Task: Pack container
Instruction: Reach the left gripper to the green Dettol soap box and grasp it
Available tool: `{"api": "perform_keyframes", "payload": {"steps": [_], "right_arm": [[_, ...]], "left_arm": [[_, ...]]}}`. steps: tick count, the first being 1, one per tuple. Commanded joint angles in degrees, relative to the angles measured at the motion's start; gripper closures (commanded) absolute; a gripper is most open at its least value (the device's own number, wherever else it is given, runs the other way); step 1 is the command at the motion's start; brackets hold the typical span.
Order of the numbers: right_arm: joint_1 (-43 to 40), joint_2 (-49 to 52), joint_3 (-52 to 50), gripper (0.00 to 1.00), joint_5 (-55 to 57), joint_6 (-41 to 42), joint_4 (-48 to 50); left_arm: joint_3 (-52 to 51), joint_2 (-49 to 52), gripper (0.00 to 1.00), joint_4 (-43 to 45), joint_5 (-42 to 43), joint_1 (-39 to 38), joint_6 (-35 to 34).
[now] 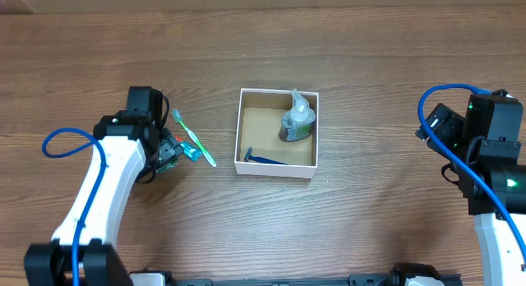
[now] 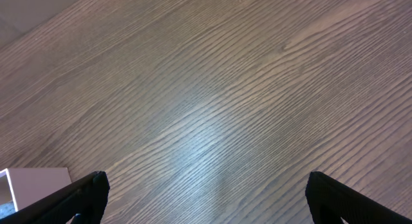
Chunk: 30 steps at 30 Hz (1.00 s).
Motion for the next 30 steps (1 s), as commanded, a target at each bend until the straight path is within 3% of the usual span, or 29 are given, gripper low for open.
{"api": "perform_keyframes", "payload": {"steps": [1, 15, 23, 28, 30], "right_arm": [[-0.1, -0.3, 1.0, 0.0, 0.3, 0.3, 0.3], [-0.1, -0.3, 1.0, 0.0, 0.3, 0.3, 0.3], [-0.1, -0.3, 1.0, 0.0, 0.3, 0.3, 0.3], [-0.1, -0.4, 1.0, 0.0, 0.3, 0.3, 0.3], [-0.1, -0.3, 1.0, 0.0, 0.3, 0.3, 0.3]], "left_arm": [[-0.2, 3.1, 0.0, 1.8, 0.1, 2.0, -0.3], [-0.3, 9.6, 0.02, 11.0, 2.6, 3.1, 1.6], [-0.3, 16.6, 0.11, 13.6, 3.4, 7.5, 1.7], [-0.3, 21.0, 0.17, 16.4, 11.0, 8.7, 6.9], [-0.3, 21.9, 0.24, 16.2, 12.1, 8.6, 7.0]]}}
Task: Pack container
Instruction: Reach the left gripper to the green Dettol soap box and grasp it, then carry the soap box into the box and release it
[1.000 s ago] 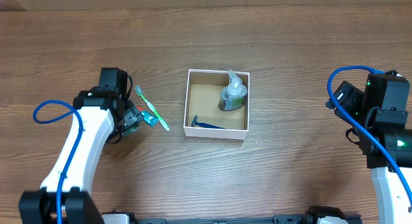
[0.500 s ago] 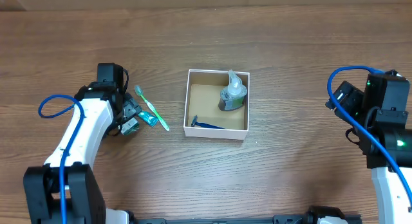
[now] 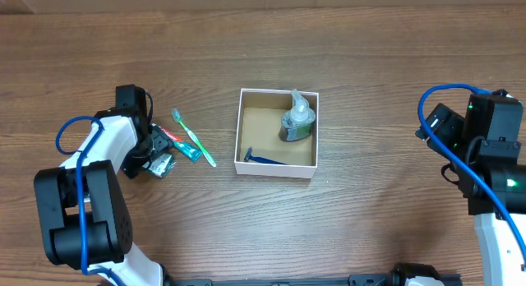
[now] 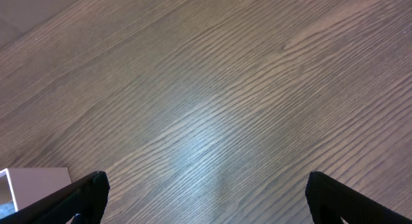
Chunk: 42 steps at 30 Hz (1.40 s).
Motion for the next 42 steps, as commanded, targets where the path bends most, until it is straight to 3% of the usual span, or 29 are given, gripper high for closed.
{"api": "perform_keyframes", "payload": {"steps": [1, 4, 7, 10, 20, 26, 30, 35, 42], "right_arm": [[-0.1, -0.3, 1.0, 0.0, 0.3, 0.3, 0.3], [-0.1, -0.3, 1.0, 0.0, 0.3, 0.3, 0.3], [-0.1, -0.4, 1.0, 0.0, 0.3, 0.3, 0.3], [-0.1, -0.3, 1.0, 0.0, 0.3, 0.3, 0.3], [-0.1, -0.3, 1.0, 0.0, 0.3, 0.3, 0.3], [-0.1, -0.4, 1.0, 0.0, 0.3, 0.3, 0.3], [-0.1, -0.4, 1.0, 0.0, 0.3, 0.3, 0.3], [-0.1, -0.3, 1.0, 0.0, 0.3, 0.3, 0.3], [-0.1, -0.3, 1.0, 0.0, 0.3, 0.3, 0.3]], "left_arm": [[-0.7, 3.1, 0.27, -0.6, 4.3, -0.1, 2.4], [-0.7, 3.1, 0.37, -1.9, 7.0, -0.1, 2.4], [-0.6, 3.0, 0.59, -2.0, 7.0, -0.1, 3.6], [0.4, 2.2, 0.7, -3.3, 6.7, -0.1, 5.4], [7.8, -14.9, 0.7, -9.8, 8.8, -1.7, 8.0], [11.7, -25.1, 0.69, -9.5, 14.0, -11.7, 6.9], [12.9, -25.7, 0.69, -5.6, 17.4, -21.4, 3.8], [12.9, -24.1, 0.69, 0.6, 14.6, -33.2, -0.9], [12.9, -15.6, 0.68, 2.3, 9.5, -39.8, -4.5]]}}
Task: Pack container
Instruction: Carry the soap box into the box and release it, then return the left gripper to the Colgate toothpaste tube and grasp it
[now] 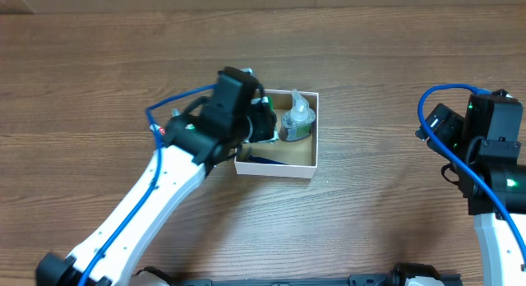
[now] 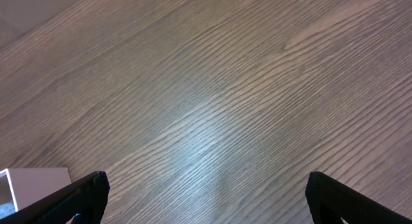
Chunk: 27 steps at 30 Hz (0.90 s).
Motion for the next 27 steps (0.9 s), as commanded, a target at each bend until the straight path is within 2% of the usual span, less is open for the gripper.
{"api": "perform_keyframes", "payload": {"steps": [1, 5, 6, 7, 9, 12, 16, 22, 27], "right_arm": [[-0.1, -0.3, 1.0, 0.0, 0.2, 0.3, 0.3], [-0.1, -0.4, 1.0, 0.0, 0.2, 0.3, 0.3], [-0.1, -0.4, 1.0, 0.0, 0.2, 0.3, 0.3], [-0.1, -0.3, 1.0, 0.0, 0.2, 0.3, 0.3], [-0.1, -0.3, 1.0, 0.0, 0.2, 0.3, 0.3], [-0.1, -0.3, 1.0, 0.0, 0.2, 0.3, 0.3], [-0.1, -0.3, 1.0, 0.0, 0.2, 0.3, 0.3], [-0.1, -0.3, 1.0, 0.0, 0.2, 0.3, 0.3], [-0.1, -0.3, 1.0, 0.0, 0.2, 0.3, 0.3]], "left_arm": [[1.3, 5.5, 0.68, 1.4, -2.6, -1.1, -2.5], [1.3, 8.9, 0.65, 1.6, -2.6, -1.0, -2.5], [1.3, 9.3, 0.6, 1.6, -2.4, -1.0, -2.5], [1.3, 9.4, 0.43, 1.7, -2.3, -1.0, -2.5], [1.5, 9.3, 0.24, 2.1, -2.2, -1.0, -2.4], [3.7, 8.6, 0.23, -0.1, -2.3, 0.0, -0.9], [9.1, 6.5, 0.23, -8.5, -2.4, 4.9, 0.6], [14.1, 5.6, 0.24, -24.1, -4.4, 16.4, 3.8], [13.7, 5.6, 0.21, -30.4, -7.4, 25.9, 5.3]]}}
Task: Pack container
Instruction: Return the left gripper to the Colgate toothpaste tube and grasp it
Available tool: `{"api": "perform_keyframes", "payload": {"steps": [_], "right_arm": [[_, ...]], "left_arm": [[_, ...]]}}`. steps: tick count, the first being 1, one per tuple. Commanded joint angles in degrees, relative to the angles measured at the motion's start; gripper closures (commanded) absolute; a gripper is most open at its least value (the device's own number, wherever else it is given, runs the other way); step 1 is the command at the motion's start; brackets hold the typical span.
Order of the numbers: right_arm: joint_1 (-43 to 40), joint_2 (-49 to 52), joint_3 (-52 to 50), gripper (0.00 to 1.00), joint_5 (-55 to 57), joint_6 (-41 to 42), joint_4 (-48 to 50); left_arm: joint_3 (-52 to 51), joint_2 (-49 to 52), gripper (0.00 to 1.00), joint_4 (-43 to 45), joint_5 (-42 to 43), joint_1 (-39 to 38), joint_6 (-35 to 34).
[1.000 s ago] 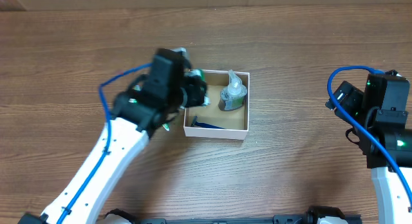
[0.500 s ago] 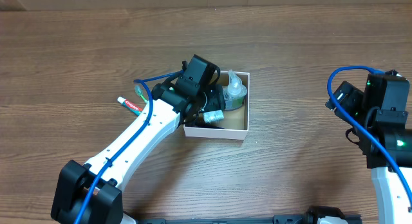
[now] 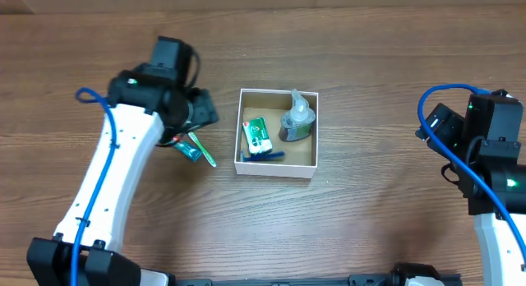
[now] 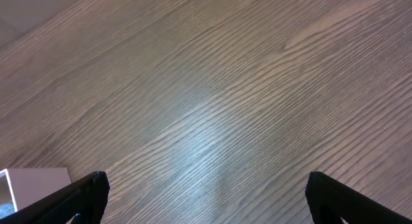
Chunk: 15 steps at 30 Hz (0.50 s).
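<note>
A white cardboard box (image 3: 278,170) stands mid-table. Inside lie a green toothpaste tube (image 3: 257,134), a grey bottle (image 3: 297,120) and a blue razor (image 3: 265,156). A green toothbrush (image 3: 201,149) lies on the table just left of the box, its upper end under my left arm. My left gripper (image 3: 203,113) hovers left of the box above the toothbrush and holds nothing. My right gripper (image 4: 206,201) stands wide open over bare wood, far right of the box; a box corner (image 4: 35,182) shows at its lower left.
The wooden table (image 3: 362,48) surrounds the box on all sides. The right arm (image 3: 485,146) with its blue cable sits at the right edge. A small teal piece (image 3: 191,152) lies beside the toothbrush.
My left gripper has moved from over the box's left half to the table left of it. The green tube now lies inside the box. The right arm has not moved.
My left gripper was down at the green tube beside the toothbrush, left of the box, and stayed there a second later. Then it was over the box's left side. Now the tube lies in the box and the gripper is back over the toothbrush.
</note>
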Motion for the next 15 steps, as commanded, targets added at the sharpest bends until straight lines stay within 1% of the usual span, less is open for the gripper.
{"api": "perform_keyframes", "payload": {"steps": [1, 4, 7, 8, 9, 10, 12, 15], "right_arm": [[-0.1, -0.4, 0.9, 0.0, 0.3, 0.3, 0.3], [-0.1, -0.4, 0.9, 0.0, 0.3, 0.3, 0.3], [-0.1, -0.4, 0.9, 0.0, 0.3, 0.3, 0.3], [-0.1, -0.3, 0.9, 0.0, 0.3, 0.3, 0.3], [-0.1, -0.3, 0.9, 0.0, 0.3, 0.3, 0.3], [-0.1, -0.4, 0.9, 0.0, 0.3, 0.3, 0.3], [-0.1, -0.3, 0.9, 0.0, 0.3, 0.3, 0.3], [-0.1, -0.4, 0.9, 0.0, 0.3, 0.3, 0.3]], "left_arm": [[0.5, -0.6, 0.2, -2.5, -3.4, 6.3, 2.2], [-0.7, -0.6, 0.2, -3.1, -3.2, 8.7, 2.1], [-3.4, -0.6, 0.19, -2.2, -3.2, 8.8, 1.7], [-4.4, -0.6, 0.17, -2.0, -3.2, 8.8, 1.0], [-5.4, -0.6, 0.1, -1.8, -3.3, 8.8, 0.0], [-6.7, -0.6, 0.05, -1.4, -3.3, 8.8, -1.5], [-9.8, -0.6, 0.03, 1.2, -3.3, 8.8, -3.6], [-15.1, -0.6, 0.02, 7.1, -3.2, 8.8, -4.8]]}}
